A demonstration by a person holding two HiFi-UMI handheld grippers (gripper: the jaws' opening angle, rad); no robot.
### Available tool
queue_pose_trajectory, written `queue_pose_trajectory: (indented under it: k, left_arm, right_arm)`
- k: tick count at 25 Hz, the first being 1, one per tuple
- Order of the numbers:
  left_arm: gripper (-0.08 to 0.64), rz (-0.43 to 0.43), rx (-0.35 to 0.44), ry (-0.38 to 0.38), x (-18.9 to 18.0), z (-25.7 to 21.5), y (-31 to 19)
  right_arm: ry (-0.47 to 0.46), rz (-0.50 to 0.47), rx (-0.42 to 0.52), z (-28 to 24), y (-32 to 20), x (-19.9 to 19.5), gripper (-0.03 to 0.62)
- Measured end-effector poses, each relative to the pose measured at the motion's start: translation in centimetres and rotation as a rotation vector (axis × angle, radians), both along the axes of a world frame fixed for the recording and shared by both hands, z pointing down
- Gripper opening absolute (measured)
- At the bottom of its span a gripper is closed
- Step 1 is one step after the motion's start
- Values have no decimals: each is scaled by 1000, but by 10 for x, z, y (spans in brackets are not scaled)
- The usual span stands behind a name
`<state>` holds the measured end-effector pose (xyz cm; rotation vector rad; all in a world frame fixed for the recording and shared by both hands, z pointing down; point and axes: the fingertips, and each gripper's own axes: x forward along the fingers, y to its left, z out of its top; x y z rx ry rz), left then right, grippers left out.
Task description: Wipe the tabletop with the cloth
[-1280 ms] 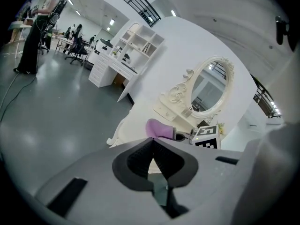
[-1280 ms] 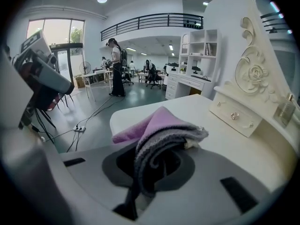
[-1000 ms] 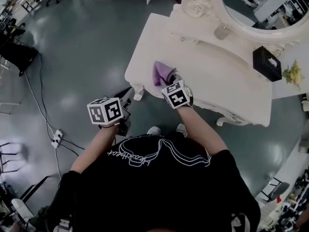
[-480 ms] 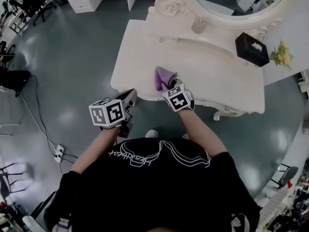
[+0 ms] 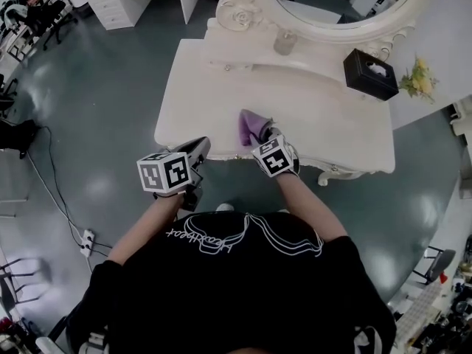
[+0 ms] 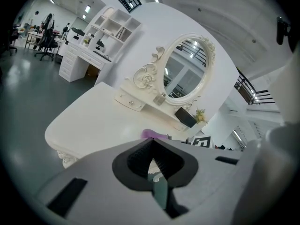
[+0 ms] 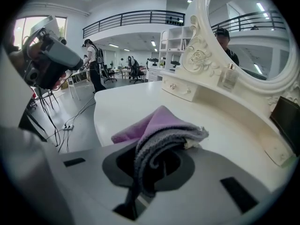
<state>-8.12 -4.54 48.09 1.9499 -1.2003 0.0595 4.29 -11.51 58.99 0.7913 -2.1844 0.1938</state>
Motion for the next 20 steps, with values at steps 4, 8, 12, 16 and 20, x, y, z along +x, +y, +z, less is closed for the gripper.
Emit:
queue_pose_trajectory:
  k: [4, 8, 12, 16, 20]
  left_arm:
    - [5, 6, 7, -4, 13, -5, -9]
    - [5, 2, 11, -19, 25, -7, -18]
    - [5, 2, 14, -15, 43, -8, -27]
    - [5, 8, 19, -4, 65, -9, -33]
    - [5, 10, 22, -6, 80, -11, -37]
  right_arm:
    - [1, 10, 2, 0, -5, 22, 49]
    - [11, 30, -11, 0, -9, 46, 49]
    - [32, 23, -12, -1, -13, 67, 49]
    - [40, 16, -16, 1, -15, 88, 49]
    - [39, 14, -6, -3, -19, 106, 49]
